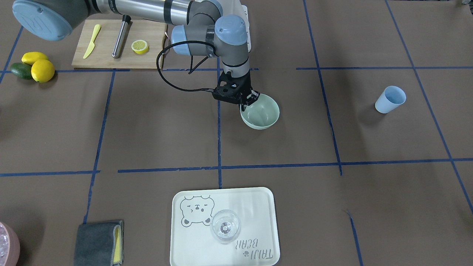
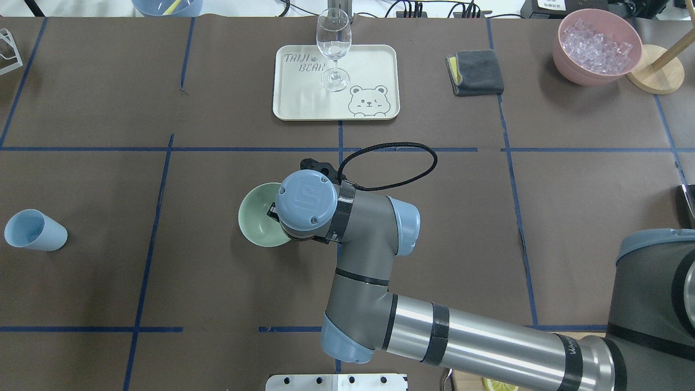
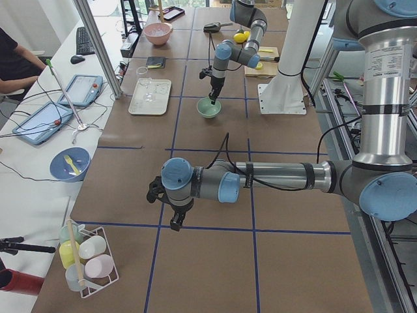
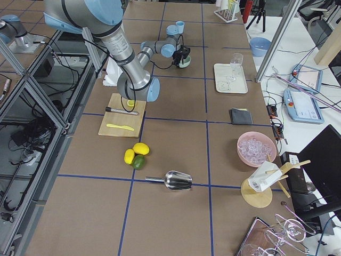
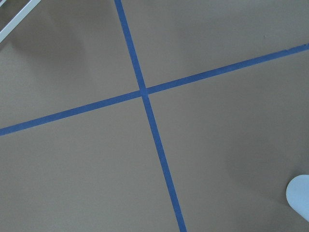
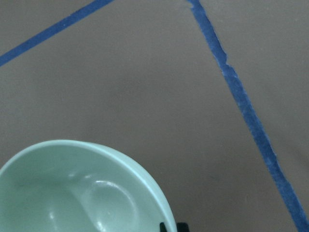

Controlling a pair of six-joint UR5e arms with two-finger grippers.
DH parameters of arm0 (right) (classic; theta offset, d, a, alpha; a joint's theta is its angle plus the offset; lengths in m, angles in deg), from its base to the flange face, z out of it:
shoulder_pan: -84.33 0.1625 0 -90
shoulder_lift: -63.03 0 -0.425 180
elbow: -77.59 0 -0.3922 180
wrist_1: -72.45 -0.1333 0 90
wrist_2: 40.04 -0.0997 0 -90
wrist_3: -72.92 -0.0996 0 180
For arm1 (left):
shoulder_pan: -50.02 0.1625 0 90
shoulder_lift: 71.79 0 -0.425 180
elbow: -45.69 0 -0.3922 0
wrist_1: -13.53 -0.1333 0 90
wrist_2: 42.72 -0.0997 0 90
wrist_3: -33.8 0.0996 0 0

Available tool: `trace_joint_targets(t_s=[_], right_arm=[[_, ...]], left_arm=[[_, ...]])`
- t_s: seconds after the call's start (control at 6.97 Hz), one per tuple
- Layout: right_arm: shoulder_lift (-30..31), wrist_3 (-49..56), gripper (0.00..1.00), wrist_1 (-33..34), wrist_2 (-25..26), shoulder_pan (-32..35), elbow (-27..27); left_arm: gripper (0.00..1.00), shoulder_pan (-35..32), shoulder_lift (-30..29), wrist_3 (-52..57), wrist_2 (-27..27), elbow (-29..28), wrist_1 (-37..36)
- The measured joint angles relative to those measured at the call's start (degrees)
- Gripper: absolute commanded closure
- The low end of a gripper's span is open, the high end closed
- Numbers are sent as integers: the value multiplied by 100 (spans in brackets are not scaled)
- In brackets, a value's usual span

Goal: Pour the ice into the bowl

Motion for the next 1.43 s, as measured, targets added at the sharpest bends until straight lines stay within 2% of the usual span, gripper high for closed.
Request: trace_joint_targets(t_s=[0.43, 0.57, 0.72, 1.0, 1.15, 1.43], right_arm=[[38, 203, 0, -33, -80, 56, 13], [153, 285, 0, -31, -270, 186, 178], [464, 340, 0, -31, -584, 434, 599], [1419, 573, 0, -32, -1307, 1081, 1794], [1930, 815, 0, -34, -1562, 1354, 2300], [2818, 1266, 0, -43, -1763, 1706, 3007]], left_arm=[[0, 43, -3, -10, 0, 1, 6], [0, 187, -6, -66, -4, 23, 85], [0, 392, -7, -338, -12, 73, 294], [0, 799, 27, -1511, -44, 314, 890], [0, 1005, 103, -1989, -188, 588, 1053], [0, 1189, 667, -2822, -592, 1424, 1503]])
